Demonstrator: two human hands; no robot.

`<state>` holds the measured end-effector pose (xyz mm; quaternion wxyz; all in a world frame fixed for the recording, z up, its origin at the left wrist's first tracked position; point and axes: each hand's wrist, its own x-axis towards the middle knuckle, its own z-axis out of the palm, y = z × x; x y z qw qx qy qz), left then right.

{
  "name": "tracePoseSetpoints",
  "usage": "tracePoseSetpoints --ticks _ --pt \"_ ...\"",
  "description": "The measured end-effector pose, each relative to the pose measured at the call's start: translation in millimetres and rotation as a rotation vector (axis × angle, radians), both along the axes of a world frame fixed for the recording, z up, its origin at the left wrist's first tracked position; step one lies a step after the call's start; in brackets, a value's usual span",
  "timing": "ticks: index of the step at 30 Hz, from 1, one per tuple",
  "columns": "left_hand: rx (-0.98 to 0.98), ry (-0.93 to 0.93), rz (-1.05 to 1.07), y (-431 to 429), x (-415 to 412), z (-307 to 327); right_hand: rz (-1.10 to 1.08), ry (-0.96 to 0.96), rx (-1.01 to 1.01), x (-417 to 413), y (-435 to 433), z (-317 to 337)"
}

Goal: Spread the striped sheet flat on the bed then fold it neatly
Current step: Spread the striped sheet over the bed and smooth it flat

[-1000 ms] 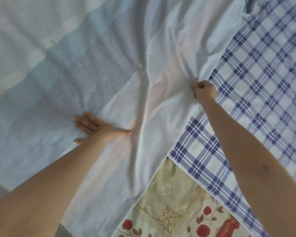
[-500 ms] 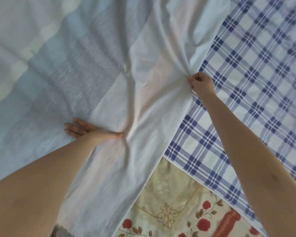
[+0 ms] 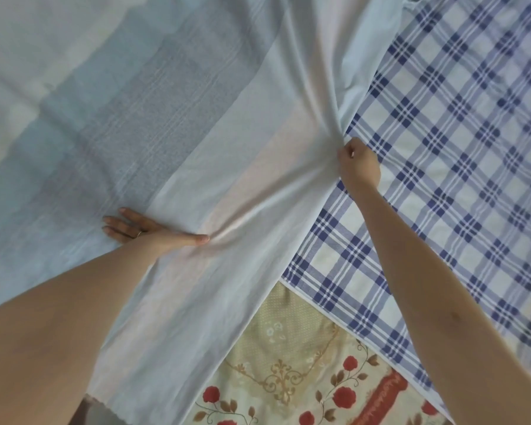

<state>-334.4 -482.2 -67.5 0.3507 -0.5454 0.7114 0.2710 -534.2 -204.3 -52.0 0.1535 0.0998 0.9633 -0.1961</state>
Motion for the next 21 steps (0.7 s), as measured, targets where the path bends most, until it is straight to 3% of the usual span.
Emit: tracePoseSetpoints --ticks 5,7,9,14,18,21 --pt "0.015 -0.007 -0.029 -1.3 0.8 -1.6 -0.39 -0.125 -0.455 -1.7 -6.1 -4.0" --pt "0.025 0.004 -0.028 -0.7 1.6 -2.6 -0.593 -0.129 -0.577 -6.7 -1.6 -4.3" --pt "0.017 0.025 -0.025 -0.9 2.1 -3.7 -0.642 -0.144 -0.631 -9.3 1.2 -6.5" --pt "0.002 0.026 -0.019 0.2 1.8 -4.0 -0.238 -0.042 -0.289 -14.7 -18.3 -14.7" --pt "0.0 0.023 -0.021 0.4 1.1 -5.5 -0.241 -0.041 -0.018 -21.3 -39.2 -26.0" --pt "-0.001 0.021 -0.012 0.3 1.9 -6.9 -0.313 -0.062 -0.069 -29.9 -43.1 -29.0"
